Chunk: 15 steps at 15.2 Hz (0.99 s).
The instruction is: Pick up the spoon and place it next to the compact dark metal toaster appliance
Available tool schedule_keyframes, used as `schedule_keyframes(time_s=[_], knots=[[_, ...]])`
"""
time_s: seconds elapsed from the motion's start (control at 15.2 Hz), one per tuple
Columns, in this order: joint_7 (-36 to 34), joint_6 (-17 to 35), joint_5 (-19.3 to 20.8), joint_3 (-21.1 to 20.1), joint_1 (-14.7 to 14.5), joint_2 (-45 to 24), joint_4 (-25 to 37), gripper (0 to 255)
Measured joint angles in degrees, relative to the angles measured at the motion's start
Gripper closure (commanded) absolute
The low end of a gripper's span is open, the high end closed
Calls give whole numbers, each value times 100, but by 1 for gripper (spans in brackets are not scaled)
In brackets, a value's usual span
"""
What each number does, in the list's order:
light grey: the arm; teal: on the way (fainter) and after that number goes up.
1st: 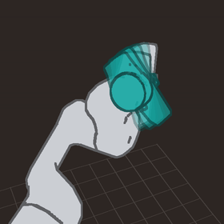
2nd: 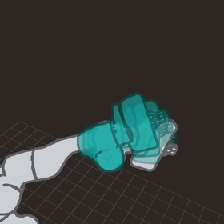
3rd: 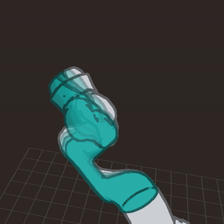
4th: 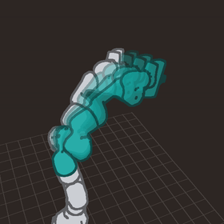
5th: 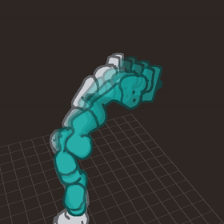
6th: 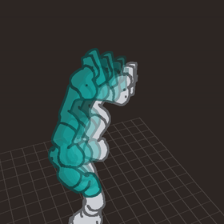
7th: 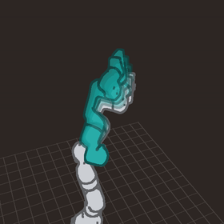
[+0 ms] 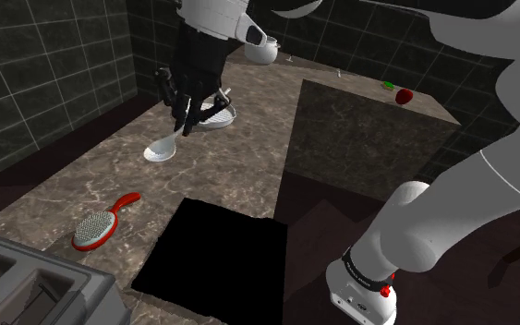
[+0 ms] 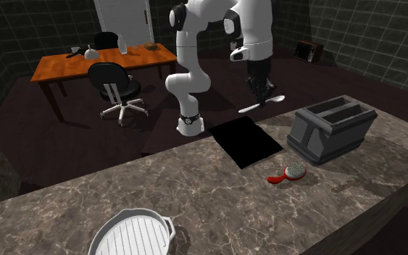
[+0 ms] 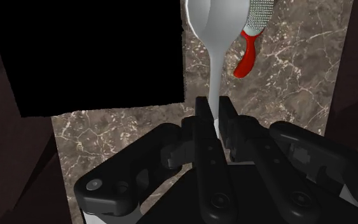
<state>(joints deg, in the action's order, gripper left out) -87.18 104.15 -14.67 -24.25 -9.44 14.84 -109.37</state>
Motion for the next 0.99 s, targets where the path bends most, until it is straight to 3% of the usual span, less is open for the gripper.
schedule_keyframes(time_s=[0.66, 0.99], knots=[[-1282, 123, -150, -853, -482, 317, -135, 255], [-2040, 250, -63, -1425, -657, 157, 41, 255]])
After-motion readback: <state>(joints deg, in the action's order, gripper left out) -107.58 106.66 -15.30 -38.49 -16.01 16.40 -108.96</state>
